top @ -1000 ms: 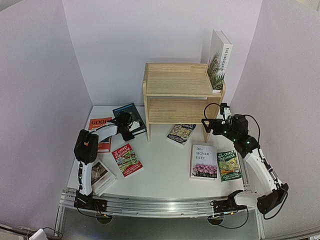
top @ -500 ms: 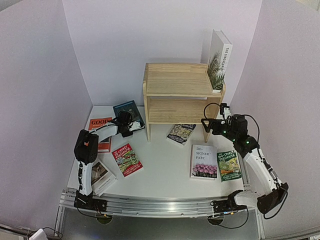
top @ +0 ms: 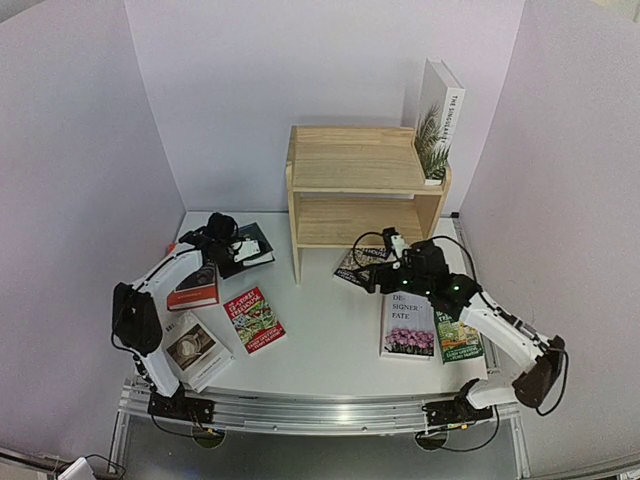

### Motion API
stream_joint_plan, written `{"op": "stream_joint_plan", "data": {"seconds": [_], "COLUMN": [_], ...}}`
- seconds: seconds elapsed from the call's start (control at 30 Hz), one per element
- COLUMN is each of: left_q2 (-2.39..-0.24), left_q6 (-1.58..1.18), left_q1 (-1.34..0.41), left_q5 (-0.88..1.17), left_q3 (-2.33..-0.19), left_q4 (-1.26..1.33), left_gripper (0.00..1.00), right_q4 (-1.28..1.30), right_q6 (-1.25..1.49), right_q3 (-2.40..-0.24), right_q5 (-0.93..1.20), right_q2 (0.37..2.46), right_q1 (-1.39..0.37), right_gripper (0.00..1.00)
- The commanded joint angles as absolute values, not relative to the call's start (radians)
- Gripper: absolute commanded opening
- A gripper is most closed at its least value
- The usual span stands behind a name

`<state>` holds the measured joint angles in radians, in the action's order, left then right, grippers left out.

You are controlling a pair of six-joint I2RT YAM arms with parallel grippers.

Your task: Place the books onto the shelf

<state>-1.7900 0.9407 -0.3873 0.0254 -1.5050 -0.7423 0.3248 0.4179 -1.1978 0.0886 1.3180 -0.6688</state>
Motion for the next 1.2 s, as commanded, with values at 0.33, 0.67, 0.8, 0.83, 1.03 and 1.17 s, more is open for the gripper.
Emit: {"op": "stream_joint_plan", "data": {"seconds": [0.33,0.67,0.8,0.83,1.03,1.17], "left_q2": [-1.248,-1.188,-1.179,-1.179,-1.179,-1.170], "left_q6": [0.838,0.892,0.939,0.948,0.997,1.003], "left_q1": [-0.646,-0.718,-0.727,-0.728,-0.730,-0.730], "left_q5": [0.177,0.139,0.163,0.167,0.195,0.211], "left_q3": [-1.045,-0.884,-0.839,-0.832,-0.792,-0.786], "left_q4": [-1.079,-0.973,-0.948,-0.942,-0.914,-0.914], "left_gripper": [0.00,0.00,0.00,0.00,0.03,0.07], "right_q4": [0.350,0.077,-0.069,-0.093,-0.231,-0.252], "right_q6": [0.919,1.182,1.246,1.254,1.318,1.281], "right_q3": [-1.609,-1.698,-1.757,-1.780,-1.888,-1.889], "right_q5": [0.297,0.456,0.525,0.537,0.566,0.537], "right_q2": [1.912,2.228,2.354,2.384,2.517,2.538], "right_q1": [-0.904,-0.949,-0.949,-0.949,-0.949,-0.948], "right_gripper": [0.94,0.96,0.96,0.96,0.92,0.85]}}
